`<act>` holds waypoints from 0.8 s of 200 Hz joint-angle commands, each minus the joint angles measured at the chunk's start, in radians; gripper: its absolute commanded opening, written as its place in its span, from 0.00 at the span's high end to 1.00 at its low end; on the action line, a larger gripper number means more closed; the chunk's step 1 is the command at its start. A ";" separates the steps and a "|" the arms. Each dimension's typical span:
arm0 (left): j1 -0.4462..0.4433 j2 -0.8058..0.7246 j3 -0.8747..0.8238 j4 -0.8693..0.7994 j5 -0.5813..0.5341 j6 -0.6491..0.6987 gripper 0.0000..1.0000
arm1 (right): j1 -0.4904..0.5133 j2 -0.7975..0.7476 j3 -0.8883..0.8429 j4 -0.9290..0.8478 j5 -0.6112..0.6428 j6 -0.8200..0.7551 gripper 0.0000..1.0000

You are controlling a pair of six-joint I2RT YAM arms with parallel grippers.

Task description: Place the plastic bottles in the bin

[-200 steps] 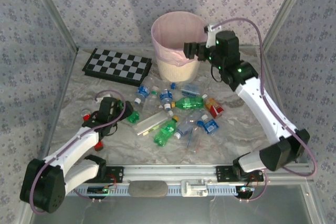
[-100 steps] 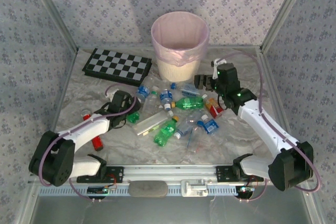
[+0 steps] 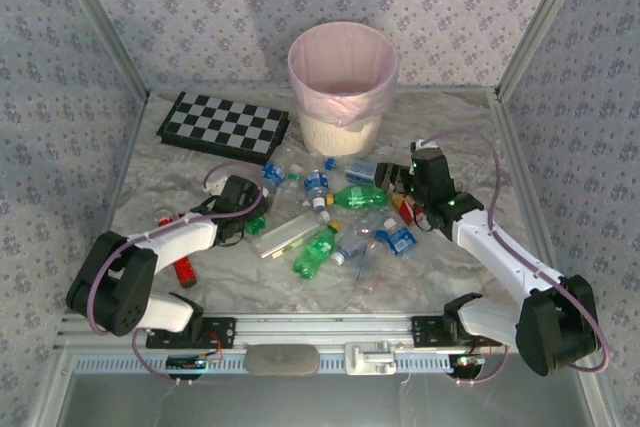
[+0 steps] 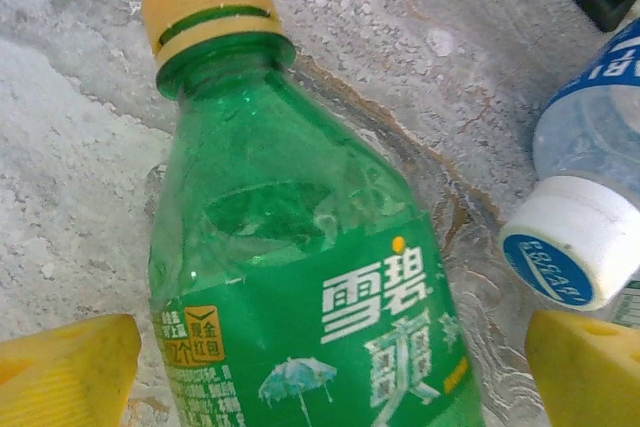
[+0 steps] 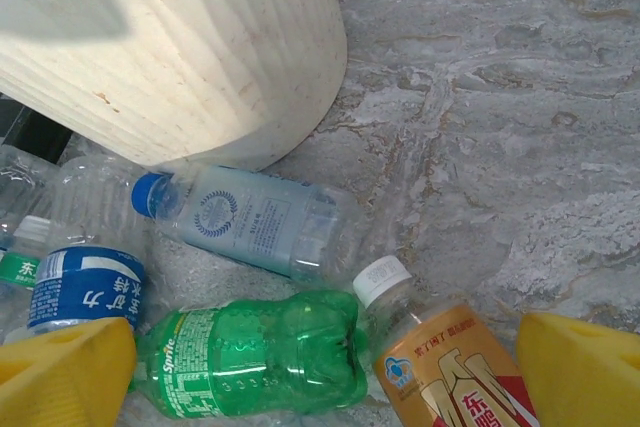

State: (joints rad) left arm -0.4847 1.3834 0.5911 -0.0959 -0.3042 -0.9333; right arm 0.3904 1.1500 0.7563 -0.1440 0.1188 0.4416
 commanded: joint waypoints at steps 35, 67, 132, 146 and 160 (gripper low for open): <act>-0.005 0.035 -0.003 0.058 -0.012 -0.024 0.28 | 0.003 0.054 0.061 0.008 -0.034 0.032 0.01; -0.005 0.006 -0.029 0.068 -0.034 -0.023 0.38 | 0.003 0.056 0.060 0.019 -0.041 0.031 0.01; -0.006 -0.125 -0.039 0.034 -0.097 0.025 0.44 | 0.002 0.058 0.060 0.012 -0.039 0.031 0.01; -0.005 -0.177 -0.022 0.008 -0.112 0.059 0.44 | 0.001 0.062 0.060 0.014 -0.041 0.032 0.01; -0.005 -0.235 -0.001 -0.019 -0.126 0.101 0.44 | 0.001 0.068 0.062 0.015 -0.046 0.035 0.01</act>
State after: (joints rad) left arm -0.4847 1.2400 0.5426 -0.0643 -0.3748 -0.9131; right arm 0.3904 1.2030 0.7891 -0.1371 0.0826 0.4572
